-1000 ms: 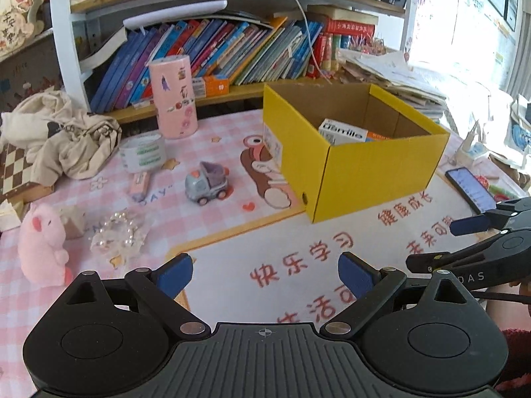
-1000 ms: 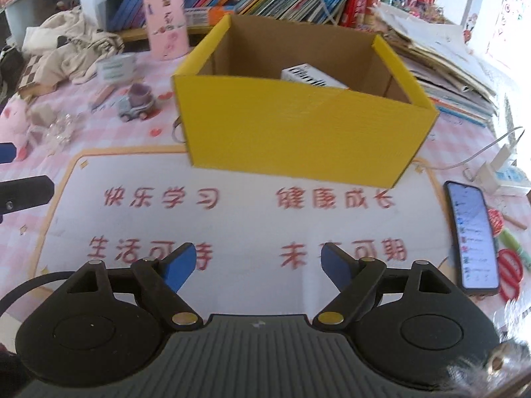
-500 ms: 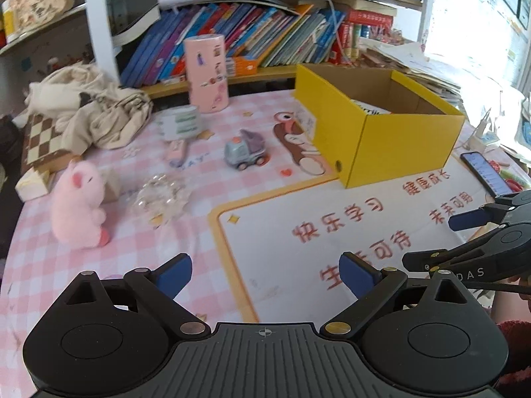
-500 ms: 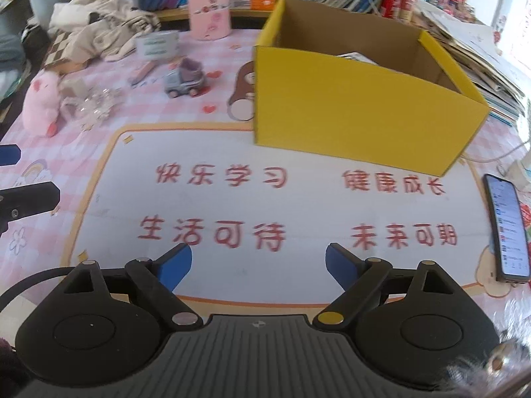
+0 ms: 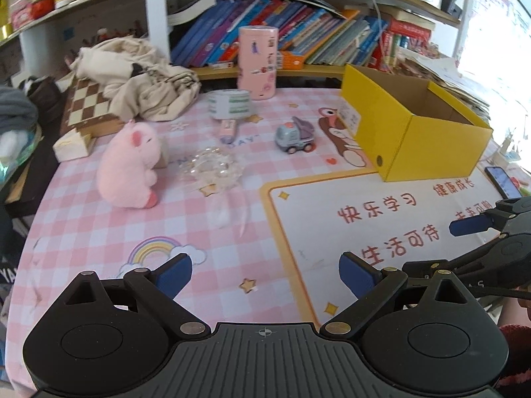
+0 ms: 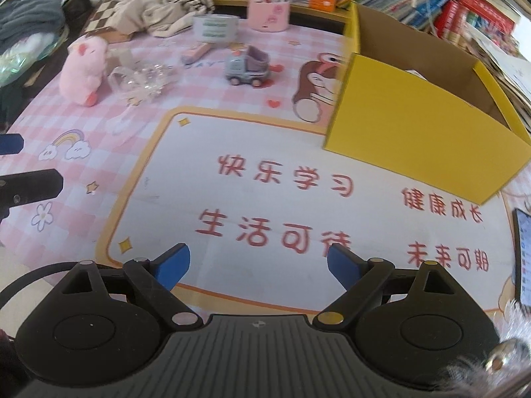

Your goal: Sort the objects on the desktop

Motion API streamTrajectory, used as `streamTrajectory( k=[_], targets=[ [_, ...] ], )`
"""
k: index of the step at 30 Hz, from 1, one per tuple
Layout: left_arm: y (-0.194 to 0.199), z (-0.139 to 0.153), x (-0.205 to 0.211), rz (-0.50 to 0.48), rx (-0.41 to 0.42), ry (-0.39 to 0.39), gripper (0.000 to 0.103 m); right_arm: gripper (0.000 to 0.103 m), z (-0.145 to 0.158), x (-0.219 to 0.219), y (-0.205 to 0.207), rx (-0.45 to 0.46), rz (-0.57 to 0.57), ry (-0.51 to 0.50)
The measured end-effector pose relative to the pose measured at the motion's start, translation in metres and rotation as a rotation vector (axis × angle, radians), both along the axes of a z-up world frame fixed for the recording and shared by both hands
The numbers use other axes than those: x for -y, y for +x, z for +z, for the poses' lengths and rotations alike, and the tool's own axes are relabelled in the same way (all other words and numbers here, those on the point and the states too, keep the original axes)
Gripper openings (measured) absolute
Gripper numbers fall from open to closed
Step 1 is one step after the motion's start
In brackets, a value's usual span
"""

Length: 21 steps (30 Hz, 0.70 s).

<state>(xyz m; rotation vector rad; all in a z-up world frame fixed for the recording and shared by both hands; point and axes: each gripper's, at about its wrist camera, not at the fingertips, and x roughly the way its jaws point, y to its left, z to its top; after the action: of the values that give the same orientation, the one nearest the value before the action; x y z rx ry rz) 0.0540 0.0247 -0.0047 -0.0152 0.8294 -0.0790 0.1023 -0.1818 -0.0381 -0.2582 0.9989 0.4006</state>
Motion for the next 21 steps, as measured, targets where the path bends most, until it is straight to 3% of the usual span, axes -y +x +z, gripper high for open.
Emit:
streamTrajectory(
  k=[21],
  targets=[
    [0.009,-0.002,-0.047,0.144,0.022,-0.040,0.098,0.090,0.007,-0.049,0.005,0.063,0.142,-0.063]
  ],
)
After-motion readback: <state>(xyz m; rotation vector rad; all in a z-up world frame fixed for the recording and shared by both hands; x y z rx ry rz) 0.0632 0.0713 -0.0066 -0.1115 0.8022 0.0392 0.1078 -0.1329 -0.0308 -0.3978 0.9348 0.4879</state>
